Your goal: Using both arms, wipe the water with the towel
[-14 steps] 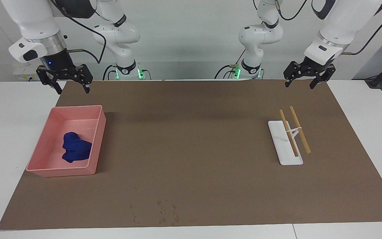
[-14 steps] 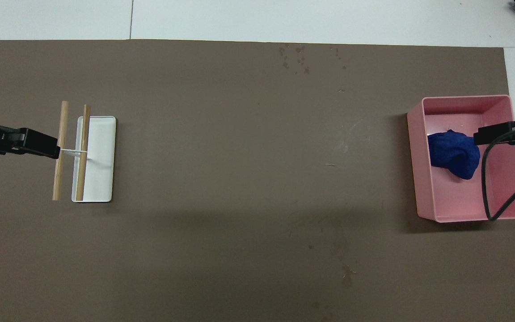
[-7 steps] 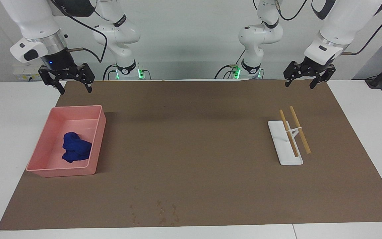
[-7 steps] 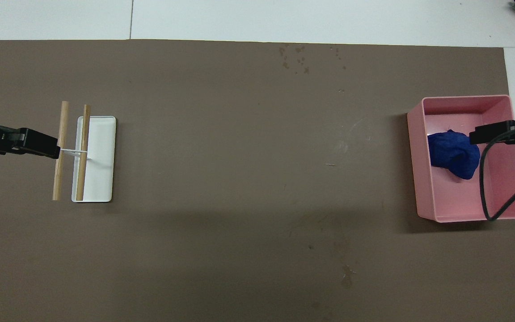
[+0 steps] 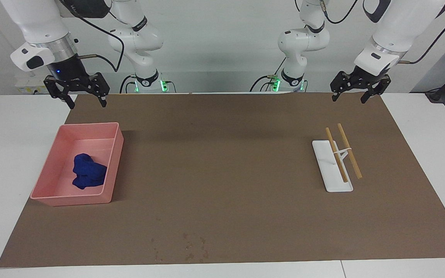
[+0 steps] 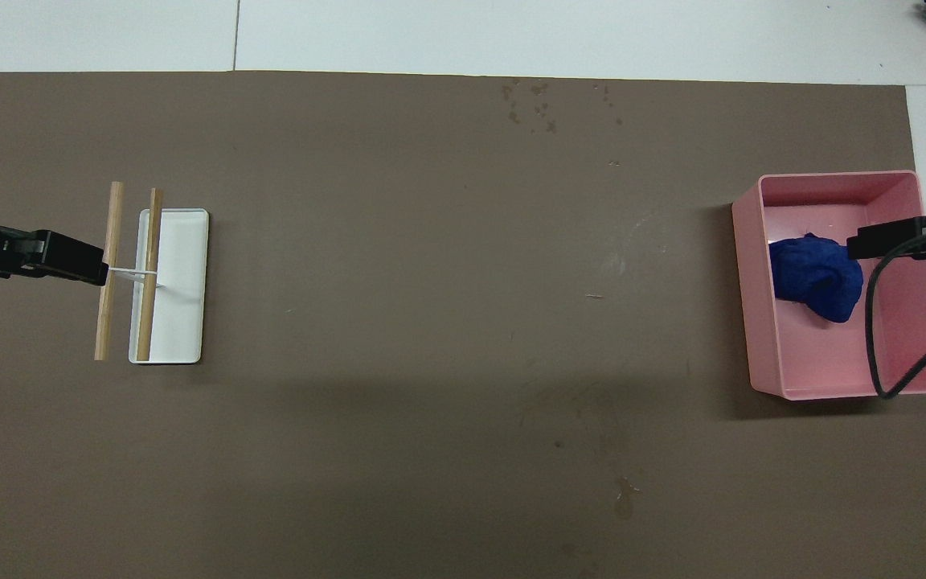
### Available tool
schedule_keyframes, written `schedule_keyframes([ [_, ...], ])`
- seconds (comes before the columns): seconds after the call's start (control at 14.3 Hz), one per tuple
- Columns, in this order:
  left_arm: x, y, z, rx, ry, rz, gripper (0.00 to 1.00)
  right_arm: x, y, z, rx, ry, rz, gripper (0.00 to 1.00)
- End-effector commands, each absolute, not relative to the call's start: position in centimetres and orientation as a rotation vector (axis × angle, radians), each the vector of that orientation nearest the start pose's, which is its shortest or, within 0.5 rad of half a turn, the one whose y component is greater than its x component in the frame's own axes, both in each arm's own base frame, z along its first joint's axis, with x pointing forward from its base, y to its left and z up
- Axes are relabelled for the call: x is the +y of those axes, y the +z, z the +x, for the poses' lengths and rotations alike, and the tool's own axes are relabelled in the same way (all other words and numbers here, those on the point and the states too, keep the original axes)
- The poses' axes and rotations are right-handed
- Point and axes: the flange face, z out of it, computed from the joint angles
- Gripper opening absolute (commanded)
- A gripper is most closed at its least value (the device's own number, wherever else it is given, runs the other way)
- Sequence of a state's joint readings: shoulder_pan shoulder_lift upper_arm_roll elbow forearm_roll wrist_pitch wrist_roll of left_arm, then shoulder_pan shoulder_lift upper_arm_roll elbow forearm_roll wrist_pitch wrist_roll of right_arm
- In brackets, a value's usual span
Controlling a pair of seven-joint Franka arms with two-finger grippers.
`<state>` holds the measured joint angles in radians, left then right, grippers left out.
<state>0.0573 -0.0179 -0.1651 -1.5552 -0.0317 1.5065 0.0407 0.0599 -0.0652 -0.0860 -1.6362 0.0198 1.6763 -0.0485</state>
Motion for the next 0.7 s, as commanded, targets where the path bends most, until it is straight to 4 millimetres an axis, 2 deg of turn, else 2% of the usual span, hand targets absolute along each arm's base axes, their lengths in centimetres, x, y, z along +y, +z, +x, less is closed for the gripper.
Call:
schedule_keyframes([
  [0.0, -6.10, 63.72, 52.99, 0.236, 0.046, -3.166, 1.00, -1.52, 64.42, 53.96, -0.005, -0.171, -3.100, 1.00],
  [0.63, -6.02, 63.72, 53.00, 0.234, 0.046, -3.167, 1.00, -1.69, 63.98, 53.30, -0.019, -0.080, -3.114, 1.00],
])
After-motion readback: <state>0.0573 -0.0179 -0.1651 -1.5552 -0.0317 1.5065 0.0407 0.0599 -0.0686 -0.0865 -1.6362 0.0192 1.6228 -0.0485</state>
